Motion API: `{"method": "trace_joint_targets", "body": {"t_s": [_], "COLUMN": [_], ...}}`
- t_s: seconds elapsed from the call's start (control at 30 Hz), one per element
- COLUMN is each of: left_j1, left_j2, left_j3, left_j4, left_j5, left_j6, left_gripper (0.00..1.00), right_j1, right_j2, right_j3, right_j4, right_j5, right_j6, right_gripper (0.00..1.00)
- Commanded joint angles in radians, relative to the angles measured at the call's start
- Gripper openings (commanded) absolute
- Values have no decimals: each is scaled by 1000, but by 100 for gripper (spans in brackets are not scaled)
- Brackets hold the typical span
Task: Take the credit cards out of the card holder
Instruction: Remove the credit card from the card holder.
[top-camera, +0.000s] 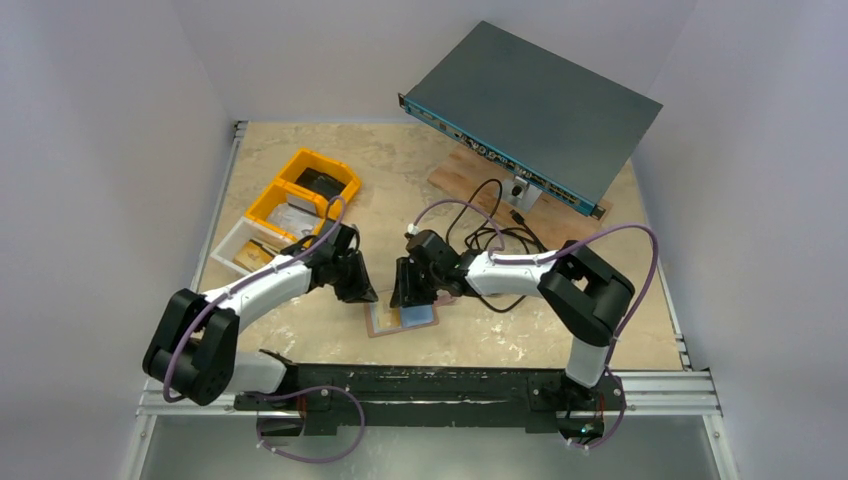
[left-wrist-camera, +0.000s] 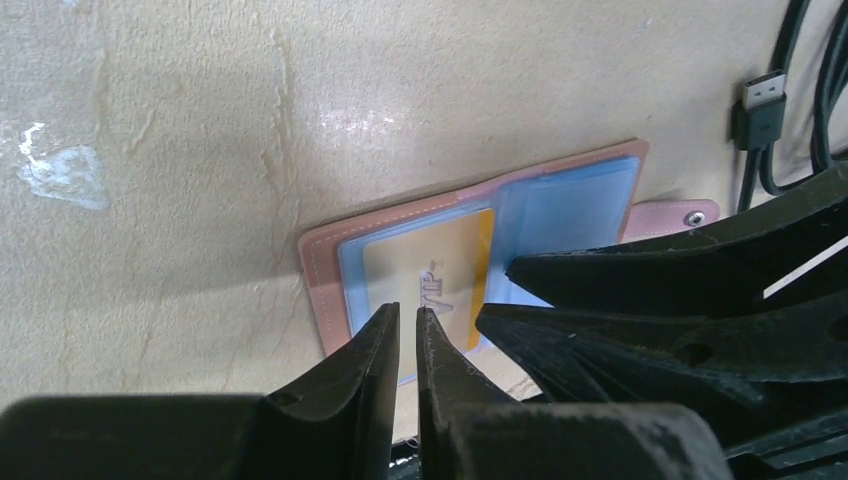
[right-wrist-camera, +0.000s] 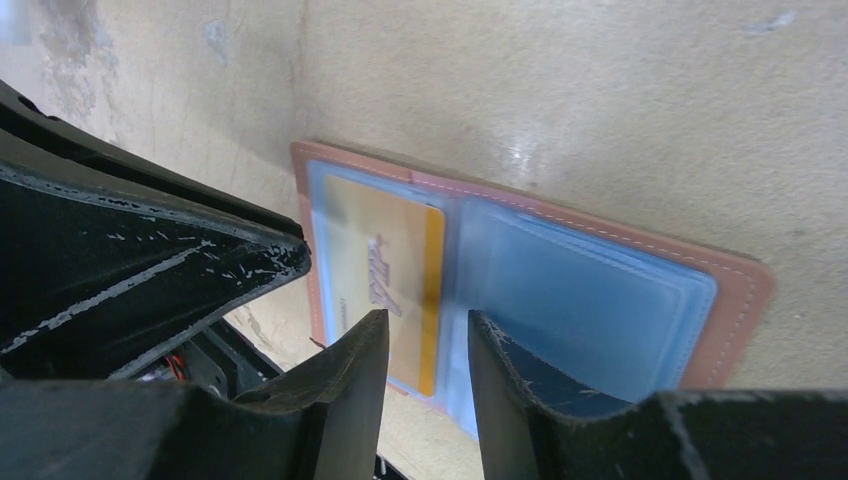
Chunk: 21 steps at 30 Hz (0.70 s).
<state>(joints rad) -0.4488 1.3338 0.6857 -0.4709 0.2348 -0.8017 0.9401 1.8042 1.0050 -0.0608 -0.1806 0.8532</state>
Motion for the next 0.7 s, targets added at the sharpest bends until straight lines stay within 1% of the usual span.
{"method": "trace_joint_targets", "body": {"t_s": [0.0,0.1,0.33,0.67], "left_j1": [4,3,2,-24], "left_j2": [22,32,55,100], "left_j3": [-17,-27,-42,-42], "left_j4": [57,61,45,57], "left_j5": [15,9,-17,-23], "left_j6": [-8,-6,-4,-19], "left_gripper": [9,6,0,0], "right_j1": [-20,-25,-30,-30], "right_j2": [-14,-10,-5,13], "right_j3": [-41,-60,-77,-75], "right_j4": [55,90,103,123], "right_j5": [-41,-49,-53,-91], "right_j6": [25,31,33,35], "right_gripper": [35,35,35,35]}}
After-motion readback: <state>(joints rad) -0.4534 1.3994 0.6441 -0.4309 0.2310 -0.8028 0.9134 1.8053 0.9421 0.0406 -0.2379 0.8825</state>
